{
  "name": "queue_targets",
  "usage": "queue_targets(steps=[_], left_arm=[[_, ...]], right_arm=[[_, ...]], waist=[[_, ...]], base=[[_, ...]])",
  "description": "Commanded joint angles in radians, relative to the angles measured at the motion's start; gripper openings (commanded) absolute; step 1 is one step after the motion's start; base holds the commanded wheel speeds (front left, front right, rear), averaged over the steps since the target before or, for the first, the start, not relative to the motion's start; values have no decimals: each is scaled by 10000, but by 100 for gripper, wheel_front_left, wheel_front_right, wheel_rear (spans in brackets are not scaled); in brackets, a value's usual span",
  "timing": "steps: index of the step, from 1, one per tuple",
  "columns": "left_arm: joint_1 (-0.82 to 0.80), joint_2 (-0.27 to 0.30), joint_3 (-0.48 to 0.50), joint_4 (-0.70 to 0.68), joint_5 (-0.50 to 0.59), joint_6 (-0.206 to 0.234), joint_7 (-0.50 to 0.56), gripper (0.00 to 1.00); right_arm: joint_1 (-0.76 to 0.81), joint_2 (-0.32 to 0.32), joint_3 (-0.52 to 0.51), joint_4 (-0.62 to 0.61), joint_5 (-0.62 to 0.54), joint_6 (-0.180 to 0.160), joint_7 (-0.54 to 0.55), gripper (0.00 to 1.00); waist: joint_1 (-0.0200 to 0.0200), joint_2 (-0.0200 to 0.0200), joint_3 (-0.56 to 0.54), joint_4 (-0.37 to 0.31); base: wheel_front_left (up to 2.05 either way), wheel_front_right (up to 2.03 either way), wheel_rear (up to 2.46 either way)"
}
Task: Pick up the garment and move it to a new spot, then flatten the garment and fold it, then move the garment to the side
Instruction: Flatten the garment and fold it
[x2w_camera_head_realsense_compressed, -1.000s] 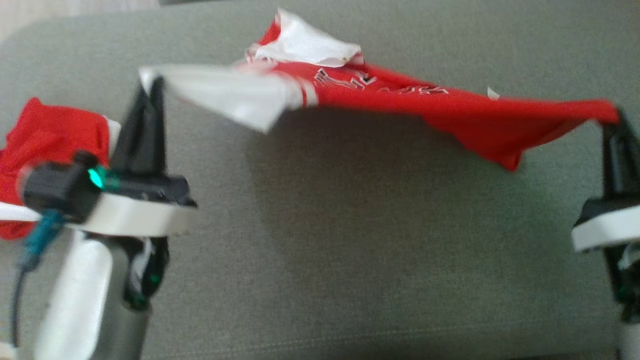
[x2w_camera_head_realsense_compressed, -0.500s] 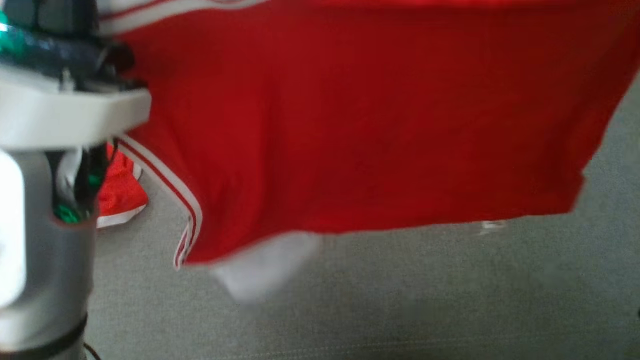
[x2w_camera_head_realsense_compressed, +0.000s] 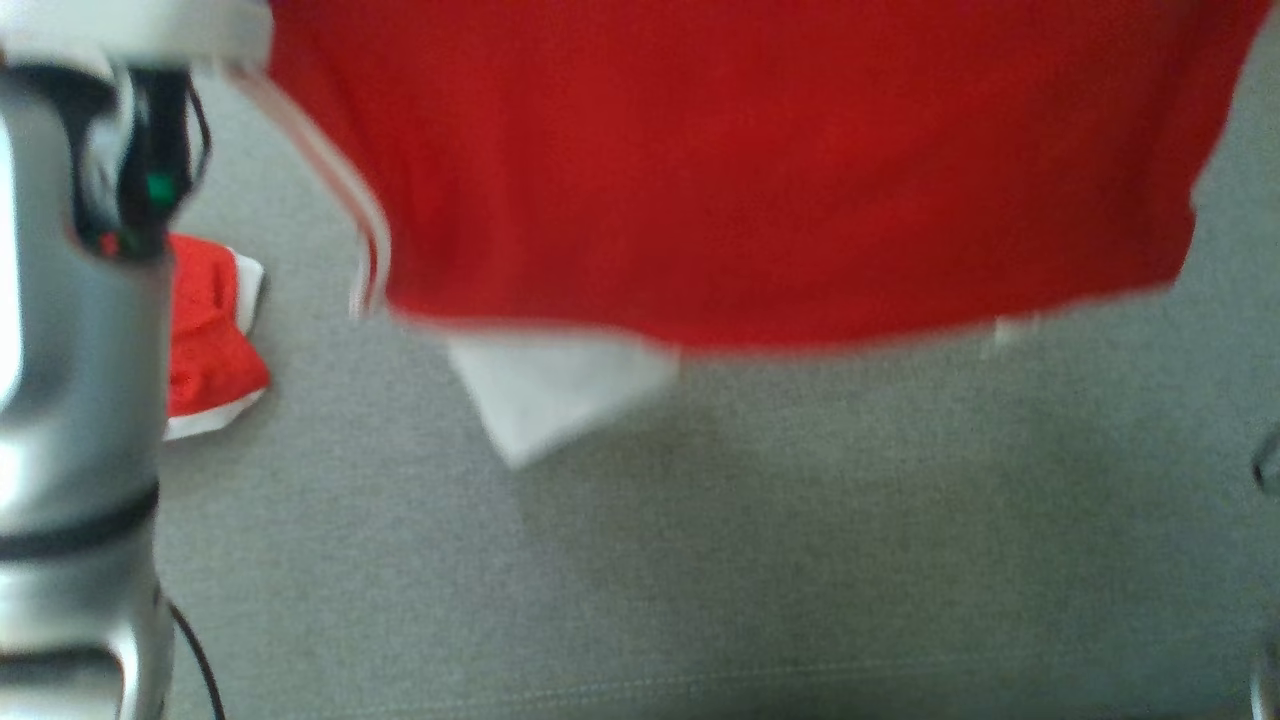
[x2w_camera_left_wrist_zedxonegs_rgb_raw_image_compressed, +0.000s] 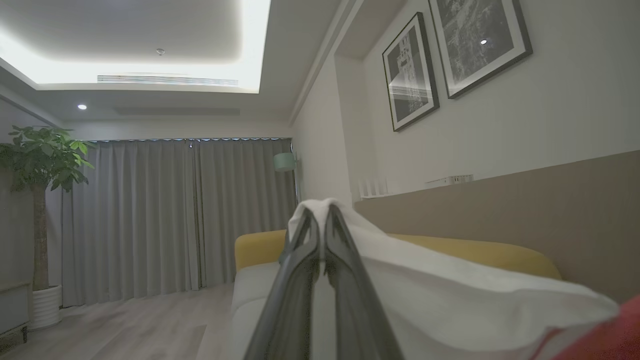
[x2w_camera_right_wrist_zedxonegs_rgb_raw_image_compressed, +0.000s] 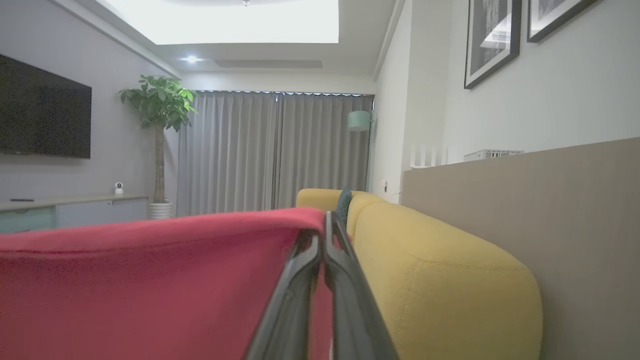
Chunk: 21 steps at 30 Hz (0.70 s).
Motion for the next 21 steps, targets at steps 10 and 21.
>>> queue_targets(steps=[10, 21], left_arm=[[-4088, -174, 157, 4134, 365, -215, -1526, 0], [-4388, -1046, 387, 7616, 123, -575, -1914, 0]], right_arm=[[-4840, 792, 1214, 4363, 655, -9, -1714, 0], [-6194, 1342, 3237, 9463, 1118, -9, -3840, 0]], waist=[[0, 0, 1204, -282], [0, 0, 2617, 3]], base=[[0, 0, 0], [0, 0, 0]])
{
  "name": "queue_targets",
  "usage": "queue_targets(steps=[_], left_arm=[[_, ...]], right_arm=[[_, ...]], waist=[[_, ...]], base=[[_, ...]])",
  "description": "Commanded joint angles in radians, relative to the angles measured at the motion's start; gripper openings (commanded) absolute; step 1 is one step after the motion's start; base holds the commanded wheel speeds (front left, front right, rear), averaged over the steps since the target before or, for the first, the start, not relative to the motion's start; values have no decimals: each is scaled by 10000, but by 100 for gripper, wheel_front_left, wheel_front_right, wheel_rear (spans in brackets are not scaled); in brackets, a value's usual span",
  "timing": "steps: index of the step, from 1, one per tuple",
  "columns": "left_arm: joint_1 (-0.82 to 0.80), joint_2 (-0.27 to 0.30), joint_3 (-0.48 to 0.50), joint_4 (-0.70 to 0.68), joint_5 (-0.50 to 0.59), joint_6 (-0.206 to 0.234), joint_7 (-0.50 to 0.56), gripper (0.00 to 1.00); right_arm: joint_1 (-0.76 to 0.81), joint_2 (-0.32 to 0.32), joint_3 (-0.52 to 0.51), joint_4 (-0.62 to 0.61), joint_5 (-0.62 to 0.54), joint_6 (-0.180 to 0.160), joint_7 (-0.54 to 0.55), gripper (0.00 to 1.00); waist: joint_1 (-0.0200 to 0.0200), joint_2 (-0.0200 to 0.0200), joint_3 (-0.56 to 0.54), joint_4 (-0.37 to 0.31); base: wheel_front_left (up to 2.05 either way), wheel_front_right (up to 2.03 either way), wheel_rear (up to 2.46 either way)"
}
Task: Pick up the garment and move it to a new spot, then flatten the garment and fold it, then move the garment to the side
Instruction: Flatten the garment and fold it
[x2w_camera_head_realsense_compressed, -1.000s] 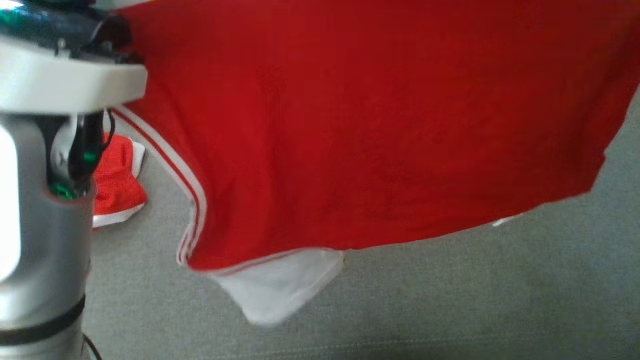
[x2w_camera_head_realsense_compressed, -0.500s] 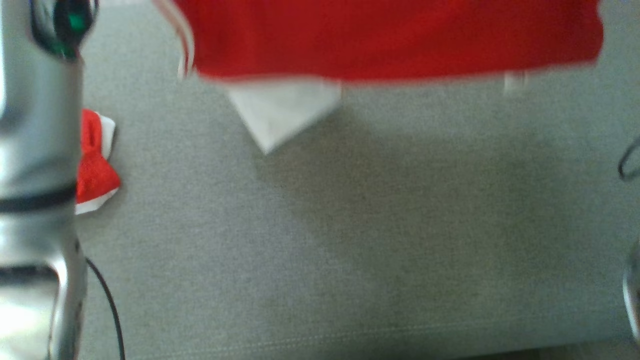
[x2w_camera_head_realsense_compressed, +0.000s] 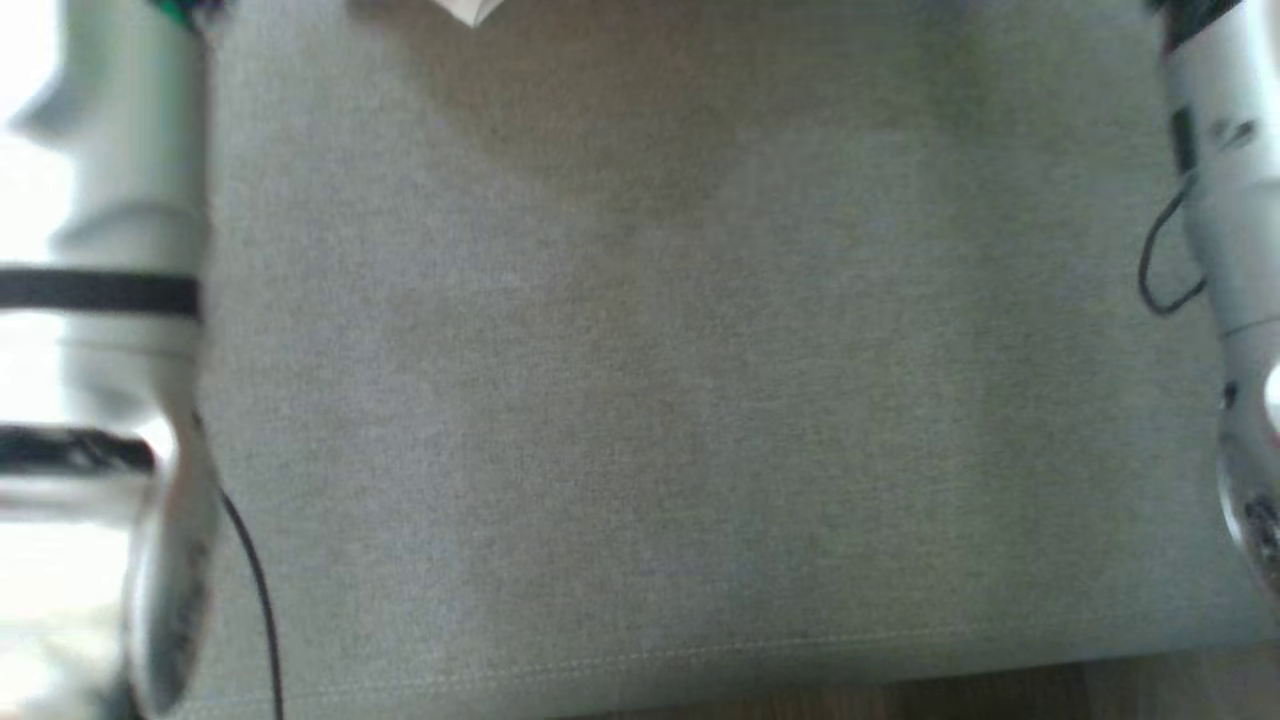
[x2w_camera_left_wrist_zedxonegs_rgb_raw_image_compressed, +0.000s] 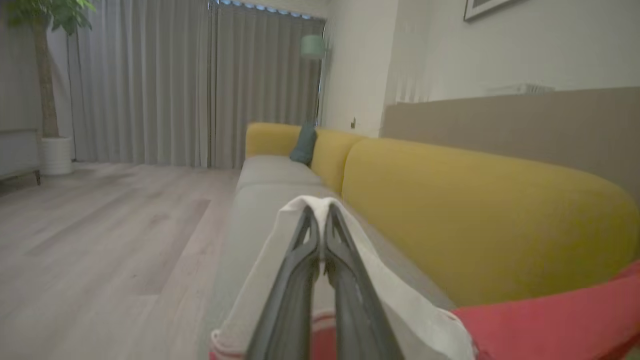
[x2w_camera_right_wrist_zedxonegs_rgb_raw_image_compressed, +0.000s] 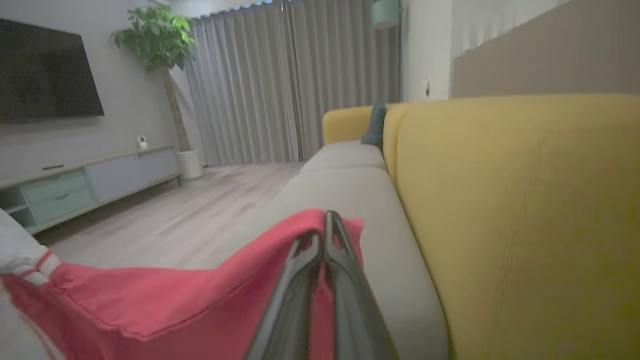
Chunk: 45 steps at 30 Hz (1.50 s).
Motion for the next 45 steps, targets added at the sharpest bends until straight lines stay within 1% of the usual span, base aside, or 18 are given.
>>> queue_targets(steps=[1, 5, 9, 14, 19, 24, 25, 31, 33, 39, 45], left_arm=[[42, 287, 293, -103, -138, -63, -43, 0], [890, 34, 609, 527, -318, -145, -45, 0], [1573, -122, 964, 732, -435, -219, -46, 0], [2640, -255, 1502, 278, -535, -306, -46, 0], [4402, -366, 1914, -665, -567, -422, -46, 0], [6547, -388, 2225, -2028, -472, -493, -47, 0], [6547, -388, 2225, -2028, -472, -493, -47, 0], [9229, -369, 2203, -3603, -257, -477, -22, 0], [10026, -364, 2067, -4096, -156, -418, 225, 0], [12274, -385, 1837, -6171, -94, 34, 1424, 0], [14149, -400, 1731, -8346, -179, 510, 2718, 0]], right_arm=[[52, 177, 139, -32, 122, -9, -100, 0], [580, 210, 654, 1011, 476, -9, -431, 0], [1096, 177, 949, 1544, 931, -9, -750, 0], [2084, 138, 1129, 1677, 1466, -9, -1054, 0], [3685, -54, 1189, 1214, 1841, -9, -1168, 0], [5653, -368, 1046, 174, 1978, -9, -1192, 0], [5653, -368, 1046, 174, 1978, -9, -1192, 0], [8222, -723, 246, -1469, 1864, -9, -1122, 0], [9036, -809, -60, -2010, 1685, -9, -904, 0], [11314, -707, -1194, -4159, 1079, -9, 501, 0], [13444, -213, -2363, -6813, 202, -9, 2604, 0]], waist=[[-1, 0, 360, 132], [-1, 0, 656, 231], [-1, 0, 801, 255], [-1, 0, 594, 265], [-1, 0, -31, 311], [-1, 0, -792, 331], [-1, 0, -792, 331], [-1, 0, -1773, 428], [-1, 0, -2083, 494], [-1, 0, -2823, 613], [-1, 0, -3255, 650]], base=[[0, 0, 0], [0, 0, 0], [0, 0, 0], [0, 0, 0], [0, 0, 0], [0, 0, 0], [0, 0, 0], [0, 0, 0], [0, 0, 0], [0, 0, 0], [0, 0, 0]])
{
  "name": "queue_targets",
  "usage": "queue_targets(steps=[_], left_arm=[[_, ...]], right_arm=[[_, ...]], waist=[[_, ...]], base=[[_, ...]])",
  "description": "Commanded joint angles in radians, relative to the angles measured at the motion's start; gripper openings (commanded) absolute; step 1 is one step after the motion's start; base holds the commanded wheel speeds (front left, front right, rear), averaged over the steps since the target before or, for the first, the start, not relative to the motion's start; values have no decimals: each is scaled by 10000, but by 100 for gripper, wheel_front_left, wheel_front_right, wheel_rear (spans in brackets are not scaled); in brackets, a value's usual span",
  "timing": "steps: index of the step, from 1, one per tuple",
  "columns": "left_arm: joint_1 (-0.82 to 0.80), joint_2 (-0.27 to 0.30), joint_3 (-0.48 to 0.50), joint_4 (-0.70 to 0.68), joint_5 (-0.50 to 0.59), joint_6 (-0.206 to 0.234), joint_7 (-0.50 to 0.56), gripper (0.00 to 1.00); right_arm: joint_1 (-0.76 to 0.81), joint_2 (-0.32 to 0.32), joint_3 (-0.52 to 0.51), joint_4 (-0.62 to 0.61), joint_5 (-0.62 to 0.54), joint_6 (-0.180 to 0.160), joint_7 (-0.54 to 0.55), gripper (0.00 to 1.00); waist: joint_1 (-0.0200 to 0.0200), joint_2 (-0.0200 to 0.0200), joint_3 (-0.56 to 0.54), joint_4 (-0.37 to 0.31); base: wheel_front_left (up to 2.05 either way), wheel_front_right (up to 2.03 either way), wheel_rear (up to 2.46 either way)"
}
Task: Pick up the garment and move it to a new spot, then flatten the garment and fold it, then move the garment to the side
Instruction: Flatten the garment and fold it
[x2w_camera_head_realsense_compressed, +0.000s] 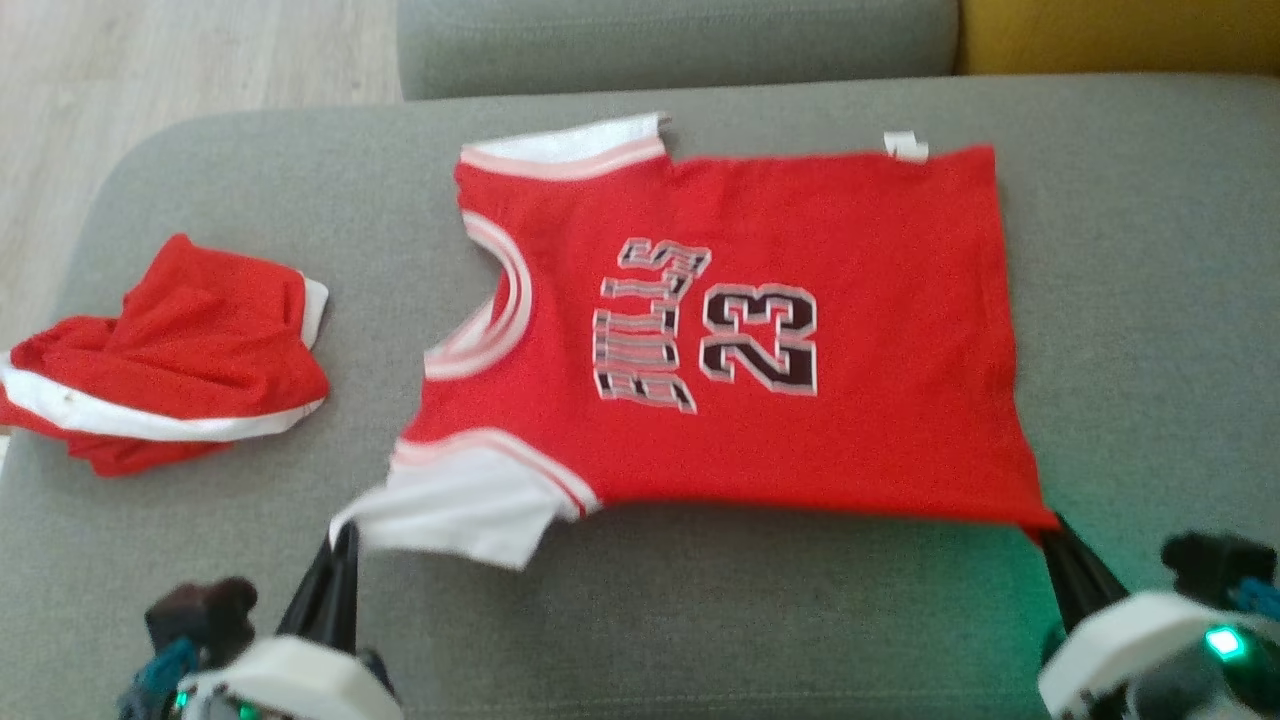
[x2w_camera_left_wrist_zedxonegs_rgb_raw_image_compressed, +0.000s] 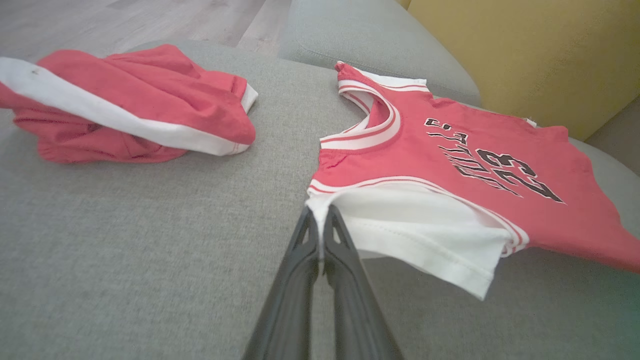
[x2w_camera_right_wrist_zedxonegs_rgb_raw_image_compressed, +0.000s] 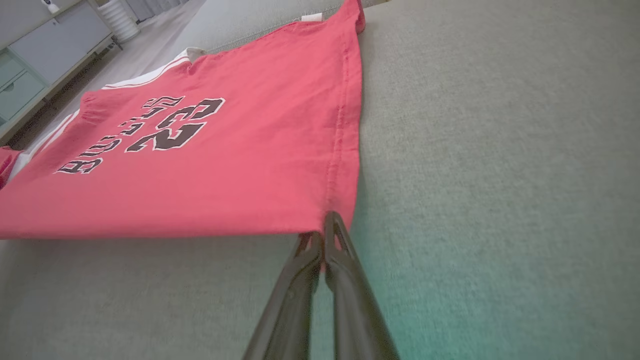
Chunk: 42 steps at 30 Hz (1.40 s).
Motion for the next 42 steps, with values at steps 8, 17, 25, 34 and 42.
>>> queue_targets(steps=[8, 17, 25, 34, 42], left_arm=[[913, 140, 272, -2247, -109, 588, 1124, 0], [209, 531, 222, -2357, -197, 506, 2015, 0], [-1428, 1194, 192, -1795, -259, 60, 2629, 0], [-3460, 1773, 10, -590, -289, -409, 2943, 0], [-4525, 1711, -221, 592, -286, -572, 2207, 100]], right_arm=[[1307, 504, -932, -2815, -854, -9, 1910, 0], [879, 633, -1049, -3078, -1089, -9, 2995, 0], [-227, 352, -969, -2602, -1168, -9, 3398, 0], [-1840, -16, -537, -1744, -1138, -9, 3090, 0], [-2636, -102, -198, -1257, -1023, -9, 1811, 100]], waist=[[1, -1, -98, 27], [1, -1, 516, -25], [1, -1, 1172, -210], [1, -1, 1885, -521], [1, -1, 2186, -577]], base=[[0, 0, 0], [0, 0, 0], [0, 0, 0], [0, 0, 0], [0, 0, 0]])
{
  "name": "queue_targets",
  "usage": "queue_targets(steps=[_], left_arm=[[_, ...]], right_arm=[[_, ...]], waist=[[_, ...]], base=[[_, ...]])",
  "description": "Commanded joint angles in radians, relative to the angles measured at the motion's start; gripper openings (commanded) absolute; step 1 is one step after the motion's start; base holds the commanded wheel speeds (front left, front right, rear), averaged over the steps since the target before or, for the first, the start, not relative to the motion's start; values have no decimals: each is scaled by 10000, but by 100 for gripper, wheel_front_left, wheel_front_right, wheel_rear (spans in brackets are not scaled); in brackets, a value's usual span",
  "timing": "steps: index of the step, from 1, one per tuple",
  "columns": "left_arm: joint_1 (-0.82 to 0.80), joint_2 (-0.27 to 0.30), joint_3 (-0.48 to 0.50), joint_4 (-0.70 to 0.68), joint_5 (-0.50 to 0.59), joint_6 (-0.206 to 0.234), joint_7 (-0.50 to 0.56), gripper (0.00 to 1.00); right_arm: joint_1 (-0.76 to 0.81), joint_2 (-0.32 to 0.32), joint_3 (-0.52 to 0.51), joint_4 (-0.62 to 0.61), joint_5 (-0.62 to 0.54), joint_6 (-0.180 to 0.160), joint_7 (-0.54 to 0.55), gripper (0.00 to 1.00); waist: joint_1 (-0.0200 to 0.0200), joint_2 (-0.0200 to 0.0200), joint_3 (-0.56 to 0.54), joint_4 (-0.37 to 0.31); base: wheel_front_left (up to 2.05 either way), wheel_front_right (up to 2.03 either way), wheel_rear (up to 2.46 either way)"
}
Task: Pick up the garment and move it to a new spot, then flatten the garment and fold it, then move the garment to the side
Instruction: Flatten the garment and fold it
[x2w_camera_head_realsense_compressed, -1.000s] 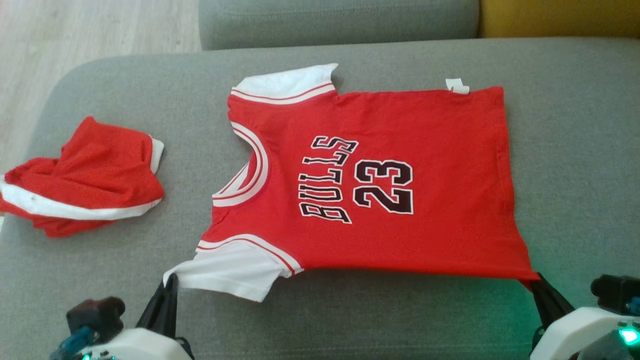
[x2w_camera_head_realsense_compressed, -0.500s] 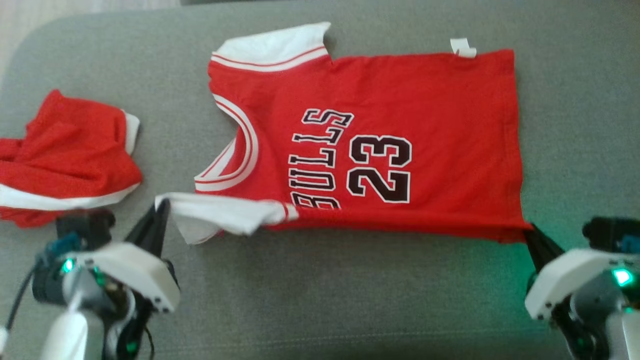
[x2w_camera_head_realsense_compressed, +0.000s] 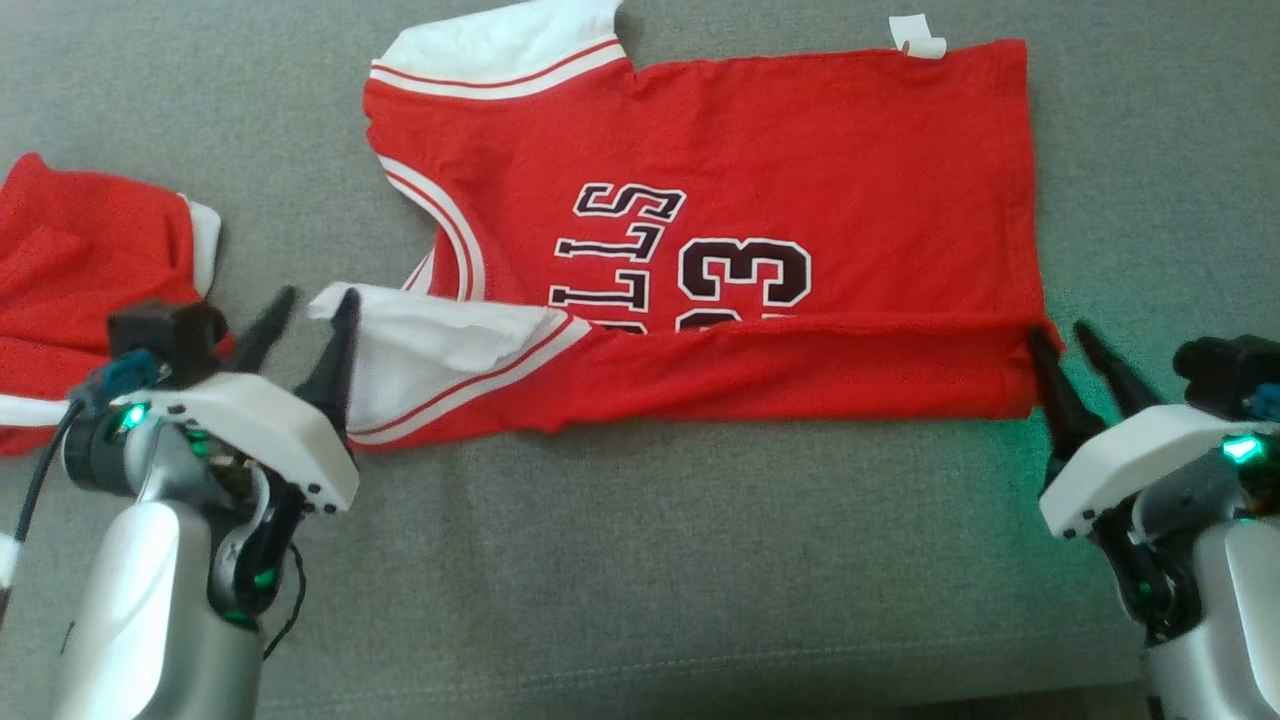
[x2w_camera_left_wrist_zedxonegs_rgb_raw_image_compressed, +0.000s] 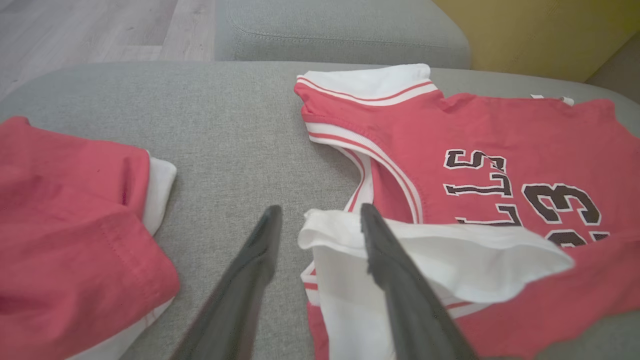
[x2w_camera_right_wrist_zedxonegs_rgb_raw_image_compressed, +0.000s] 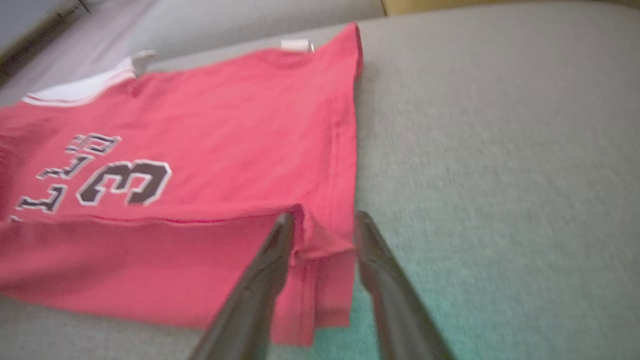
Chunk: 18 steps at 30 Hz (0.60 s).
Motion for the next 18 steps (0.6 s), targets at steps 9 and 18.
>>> queue_targets(steps=[9, 18], left_arm=[[277, -273, 719, -491, 458, 754, -2974, 100], [1408, -629, 567, -1297, 890, 1304, -4278, 100]], right_arm=[[-159, -259, 515, -768, -805, -9, -3130, 100], [712, 110, 573, -1792, -1503, -9, -3375, 100]], waist=[[0, 0, -69, 42], [0, 0, -741, 188]], base=[[0, 0, 0], [0, 0, 0]])
